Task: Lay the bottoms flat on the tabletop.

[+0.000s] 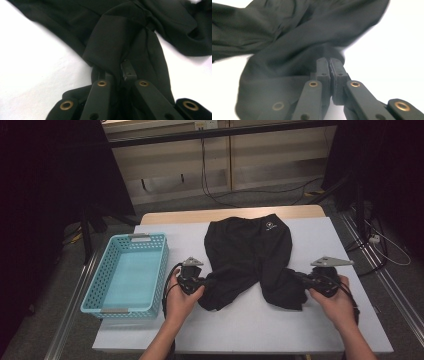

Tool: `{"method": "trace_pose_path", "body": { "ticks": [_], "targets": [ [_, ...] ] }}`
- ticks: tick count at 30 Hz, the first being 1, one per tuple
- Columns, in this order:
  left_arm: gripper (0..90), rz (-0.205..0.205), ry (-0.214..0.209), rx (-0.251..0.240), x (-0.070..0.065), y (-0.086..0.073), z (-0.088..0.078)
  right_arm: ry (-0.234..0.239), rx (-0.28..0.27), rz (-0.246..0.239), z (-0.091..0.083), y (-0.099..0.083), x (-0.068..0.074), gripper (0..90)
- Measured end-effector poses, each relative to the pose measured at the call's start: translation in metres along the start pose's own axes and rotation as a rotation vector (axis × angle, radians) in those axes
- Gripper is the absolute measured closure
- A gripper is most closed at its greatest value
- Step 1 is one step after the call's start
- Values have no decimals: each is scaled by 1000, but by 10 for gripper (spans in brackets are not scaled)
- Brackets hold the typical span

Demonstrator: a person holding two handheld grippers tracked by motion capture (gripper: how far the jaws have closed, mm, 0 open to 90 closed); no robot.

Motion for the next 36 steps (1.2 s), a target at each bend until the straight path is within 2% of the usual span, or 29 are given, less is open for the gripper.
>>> {"method": "trace_pose_path", "body": {
  "ticks": [1,2,5,6,8,11,12,13,14,16,18,19,20,21,22,24,25,26,27,28,29,30,31,32,33,34,35,36],
  "targets": [
    [873,1,2,-1,0,0,0,-13,-10,2,-7,1,-5,867],
    [873,-1,-4,2,0,1,-1,-74,-16,-9,-19,-1,-16,865],
    [873,4,-3,-2,-1,2,-2,-96,-12,-15,-28,-5,-22,865],
    [873,2,-6,-1,-1,2,-3,-113,-5,-32,-32,-8,-24,865],
    [873,4,-5,0,-1,1,-2,-126,41,-53,-41,-20,-26,864],
    [873,4,-7,1,-2,1,-2,-129,67,-71,-44,-28,-26,861],
    [873,3,-8,0,-2,2,-2,-63,72,-64,-43,-34,-21,829],
    [873,4,-9,-1,-3,2,-2,-63,72,-64,-43,-34,-21,829],
    [873,6,-9,-2,-3,2,-2,-38,60,-70,-42,-34,-18,796],
    [873,9,-11,1,-4,3,0,-80,55,-78,-36,-32,-20,739],
    [873,10,-17,10,-5,2,1,-97,37,-56,-23,-24,-25,650],
    [873,12,-15,12,-4,1,1,-97,37,-56,-23,-24,-25,650],
    [873,7,-13,9,-5,1,1,-96,37,-33,-12,-21,-30,632],
    [873,5,-16,11,-5,1,2,-96,37,-33,-12,-21,-30,632],
    [873,10,-20,17,-4,0,2,-97,52,5,0,-20,-36,612],
    [873,6,-17,16,-4,0,3,-84,70,20,6,-21,-37,605],
    [873,5,-17,17,-3,-1,3,-84,91,25,13,-22,-37,619],
    [873,4,-19,18,-2,-1,3,-78,123,10,23,-25,-36,701],
    [873,4,-19,18,-2,-1,3,-78,123,10,23,-25,-36,701],
    [873,8,-16,20,0,-1,2,-48,112,13,24,-23,-34,857],
    [873,8,-16,20,0,-1,2,-48,112,13,24,-23,-34,857],
    [873,5,-11,17,1,-2,1,-44,130,-7,21,-23,-31,876],
    [873,5,-11,17,1,-2,1,-44,130,-7,21,-23,-31,876],
    [873,3,-10,17,1,-2,2,-24,132,7,19,-23,-30,878],
    [873,2,-9,16,1,-2,2,-17,121,15,16,-22,-30,878],
    [873,10,-9,22,0,-2,1,-22,81,27,6,-16,-33,879],
    [873,10,-9,22,0,-2,1,-22,81,27,6,-16,-33,879],
    [873,9,-4,17,1,-1,0,-33,27,38,-7,-9,-36,878]
  ]
}}
Point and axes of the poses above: each handheld gripper's, and its own axes: z roughly forward along the jaws, y roughly out of its top, x roughly to its left, the point moved 7 cm from there along z, roughly forward along the jaws, and after that the axes turned 1 degree about -y, right-handed, at the moved point
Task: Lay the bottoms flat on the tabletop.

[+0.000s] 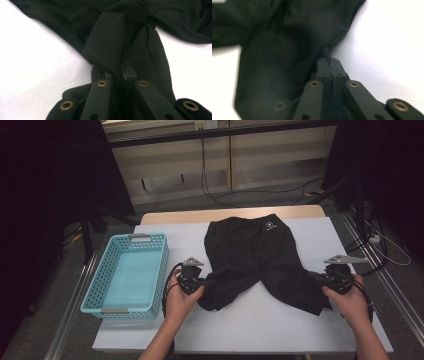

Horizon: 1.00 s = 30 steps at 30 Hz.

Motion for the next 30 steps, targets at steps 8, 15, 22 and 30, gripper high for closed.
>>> {"method": "trace_pose_path", "body": {
  "ticks": [8,15,22,30],
  "targets": [
    [873,3,4,-3,-2,1,0,-171,-47,9,-31,-6,-33,846],
    [873,5,-2,-1,-4,2,2,-115,-58,-46,-24,-1,-9,768],
    [873,6,-9,-17,-4,4,-1,74,-14,-139,4,-2,52,687],
    [872,6,-22,-18,-8,4,-1,122,97,-274,34,-19,85,713]
  ]
}}
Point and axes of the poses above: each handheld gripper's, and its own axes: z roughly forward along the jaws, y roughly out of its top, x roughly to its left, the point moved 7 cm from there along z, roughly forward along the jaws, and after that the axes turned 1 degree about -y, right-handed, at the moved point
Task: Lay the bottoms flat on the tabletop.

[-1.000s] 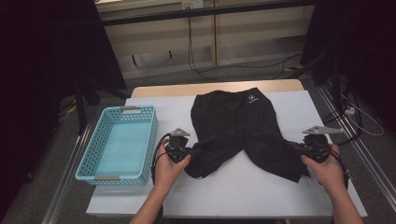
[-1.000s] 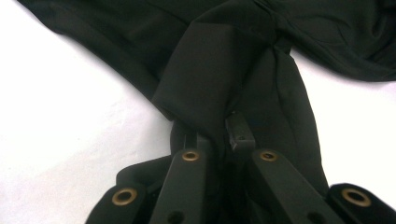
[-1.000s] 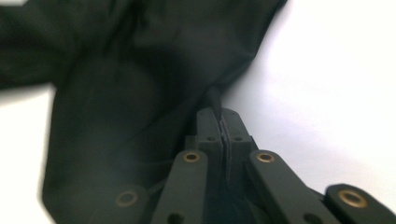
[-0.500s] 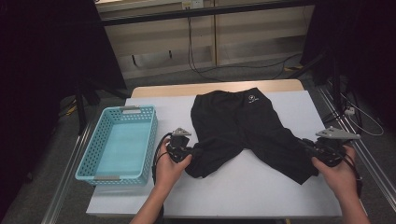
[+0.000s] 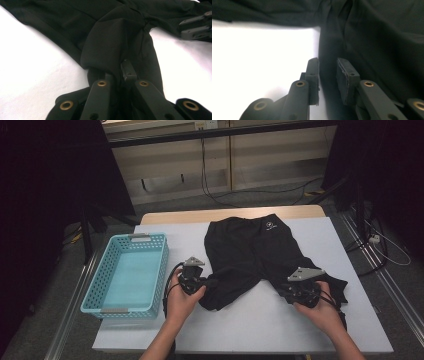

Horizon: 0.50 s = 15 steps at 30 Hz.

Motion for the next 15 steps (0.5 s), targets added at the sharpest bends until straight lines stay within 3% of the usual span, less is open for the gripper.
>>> {"method": "trace_pose_path", "body": {
  "ticks": [3,4,5,6,7,8,9,11,12,14,15],
  "targets": [
    [872,-6,4,-1,0,0,1,-19,-2,-13,3,-1,-1,728],
    [872,-3,5,5,0,-1,2,-20,1,-11,4,0,-3,864],
    [872,-3,5,5,0,-1,2,-20,1,-11,4,0,-3,864],
    [872,3,4,10,1,-1,2,12,1,14,3,1,-4,876],
    [872,3,4,10,1,-1,2,12,1,14,3,1,-4,876],
    [872,0,6,4,0,0,2,98,-30,62,-2,6,1,879],
    [872,0,6,4,0,0,2,98,-30,62,-2,6,1,879],
    [872,7,1,-4,-1,3,0,188,-92,97,-14,19,12,879],
    [872,7,1,-4,-1,3,0,188,-92,97,-14,19,12,879],
    [872,11,1,-11,-1,6,-1,238,-163,140,-19,33,16,875],
    [872,11,1,-11,-1,6,-1,238,-163,140,-19,33,16,875]
  ]
}}
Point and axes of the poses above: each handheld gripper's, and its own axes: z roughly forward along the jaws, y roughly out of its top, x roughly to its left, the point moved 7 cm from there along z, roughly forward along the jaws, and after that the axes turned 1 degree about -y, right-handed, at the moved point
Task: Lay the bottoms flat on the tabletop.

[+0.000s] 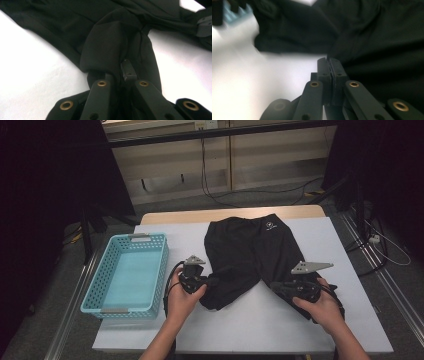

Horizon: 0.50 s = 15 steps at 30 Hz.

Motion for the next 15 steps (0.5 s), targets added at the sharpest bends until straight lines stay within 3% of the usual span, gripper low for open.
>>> {"method": "trace_pose_path", "body": {
  "ticks": [1,2,3,4,6,9,12,13,15],
  "targets": [
    [872,-3,0,0,0,0,0,1,-20,36,4,3,-5,872],
    [872,-1,2,-1,0,0,0,1,-20,36,4,3,-5,872],
    [872,-2,2,0,0,-1,0,-58,3,22,10,0,-17,875],
    [872,-1,3,2,0,-1,0,-58,3,22,10,0,-17,875],
    [872,1,0,6,0,-2,0,-119,22,7,14,-5,-29,867],
    [868,5,0,0,0,-1,0,-199,52,-9,16,-12,-43,771],
    [837,17,-9,-3,-1,-1,0,-186,40,-9,15,-11,-41,723],
    [774,28,-22,-4,-2,-1,0,-190,20,-14,11,-9,-37,660],
    [698,40,-34,-10,-4,0,0,-181,6,-23,7,-7,-33,655]
  ]
}}
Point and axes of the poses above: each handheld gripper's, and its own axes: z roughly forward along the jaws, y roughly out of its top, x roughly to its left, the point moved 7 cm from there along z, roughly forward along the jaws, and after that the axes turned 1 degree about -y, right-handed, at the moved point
